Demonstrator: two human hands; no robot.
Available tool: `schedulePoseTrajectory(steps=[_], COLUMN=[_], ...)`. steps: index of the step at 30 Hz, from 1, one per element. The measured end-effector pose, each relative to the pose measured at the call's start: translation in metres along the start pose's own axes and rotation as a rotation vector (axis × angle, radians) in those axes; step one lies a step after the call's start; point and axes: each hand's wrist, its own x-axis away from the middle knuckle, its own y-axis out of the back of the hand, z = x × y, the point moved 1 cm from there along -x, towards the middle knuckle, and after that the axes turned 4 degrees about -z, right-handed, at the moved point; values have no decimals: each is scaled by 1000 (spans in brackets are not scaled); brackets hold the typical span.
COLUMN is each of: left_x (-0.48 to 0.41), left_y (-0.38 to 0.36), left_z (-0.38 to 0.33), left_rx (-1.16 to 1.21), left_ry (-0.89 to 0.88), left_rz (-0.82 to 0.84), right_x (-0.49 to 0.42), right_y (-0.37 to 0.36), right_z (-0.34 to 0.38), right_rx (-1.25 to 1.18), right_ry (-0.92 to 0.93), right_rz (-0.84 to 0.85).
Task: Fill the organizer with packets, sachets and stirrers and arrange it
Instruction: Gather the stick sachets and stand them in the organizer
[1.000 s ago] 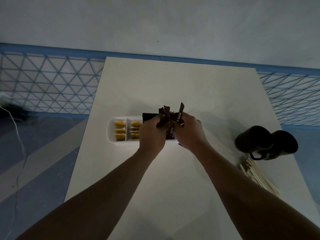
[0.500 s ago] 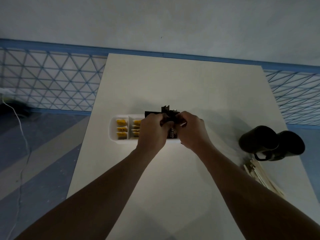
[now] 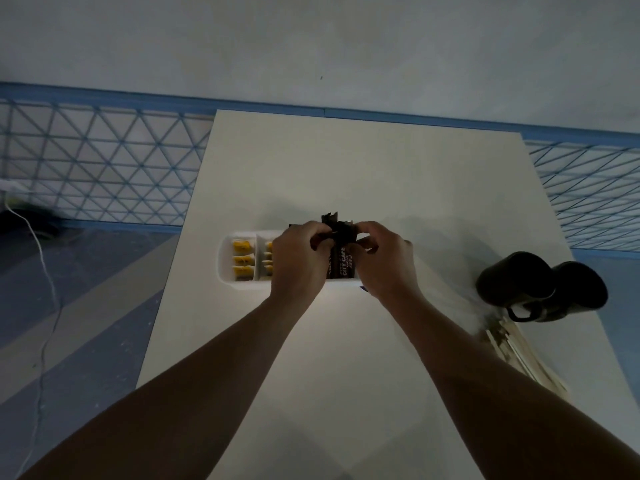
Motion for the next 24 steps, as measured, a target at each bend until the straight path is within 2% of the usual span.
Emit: schedulePoseTrajectory(steps=[11,19,24], left_x=[-2,3,14], left_y=[3,21,28], left_z=[4,-7,-9], left_rx=[80,150,172], left_ry=[116,100,74], left_rz=[18,-2,37], right_x=[6,27,46], right_y=[2,20,28], right_z=[-6,-6,-10], right_rx=[43,128,161], right_ry=[-57,-6,-38], right_rz=[-17,-98,-130])
